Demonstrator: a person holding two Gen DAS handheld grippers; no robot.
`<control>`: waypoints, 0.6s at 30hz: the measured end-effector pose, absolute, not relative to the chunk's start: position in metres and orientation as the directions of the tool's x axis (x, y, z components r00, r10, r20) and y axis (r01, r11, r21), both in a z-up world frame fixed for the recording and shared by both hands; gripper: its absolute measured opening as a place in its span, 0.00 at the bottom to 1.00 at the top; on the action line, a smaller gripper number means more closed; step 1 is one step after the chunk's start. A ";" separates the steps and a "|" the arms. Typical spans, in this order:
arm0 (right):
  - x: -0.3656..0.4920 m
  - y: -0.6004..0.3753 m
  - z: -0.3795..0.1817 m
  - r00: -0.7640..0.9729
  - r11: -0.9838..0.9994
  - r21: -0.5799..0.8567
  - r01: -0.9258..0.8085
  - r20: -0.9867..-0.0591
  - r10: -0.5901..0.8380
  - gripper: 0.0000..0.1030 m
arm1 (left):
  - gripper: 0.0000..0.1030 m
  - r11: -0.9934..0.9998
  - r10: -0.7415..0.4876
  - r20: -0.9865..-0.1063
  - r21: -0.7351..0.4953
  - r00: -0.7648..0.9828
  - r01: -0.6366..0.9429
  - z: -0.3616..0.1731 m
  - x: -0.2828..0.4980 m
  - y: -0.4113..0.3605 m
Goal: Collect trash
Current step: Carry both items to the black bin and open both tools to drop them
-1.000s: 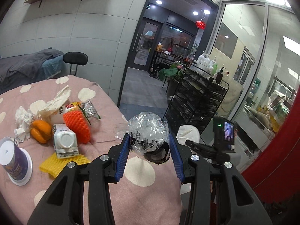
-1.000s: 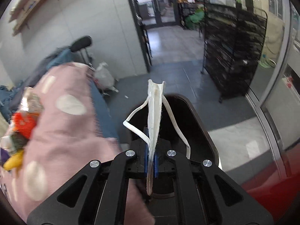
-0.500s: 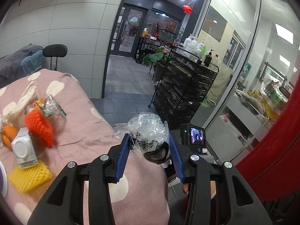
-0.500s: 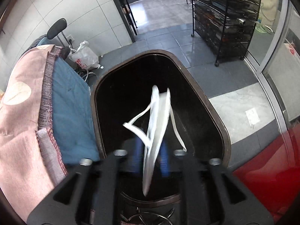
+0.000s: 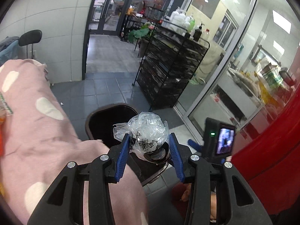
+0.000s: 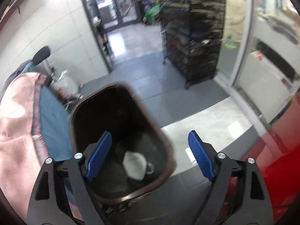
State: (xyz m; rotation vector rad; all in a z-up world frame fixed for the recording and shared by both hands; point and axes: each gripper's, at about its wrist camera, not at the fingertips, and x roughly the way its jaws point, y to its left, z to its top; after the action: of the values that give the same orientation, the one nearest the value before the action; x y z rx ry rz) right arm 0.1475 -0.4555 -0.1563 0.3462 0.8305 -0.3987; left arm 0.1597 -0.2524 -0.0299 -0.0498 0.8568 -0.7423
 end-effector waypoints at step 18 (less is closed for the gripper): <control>0.109 -0.498 -0.165 0.553 0.816 0.063 0.574 -0.765 -0.330 0.84 | 0.47 0.773 -0.488 -0.802 -0.215 0.343 0.597 -0.087 0.180 -0.313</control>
State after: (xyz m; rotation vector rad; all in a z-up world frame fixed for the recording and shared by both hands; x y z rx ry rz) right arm 0.1089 -0.4984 -0.1652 0.3235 0.8253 -0.5455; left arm 0.1797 -0.3133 -0.0868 0.1241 0.9956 -0.7073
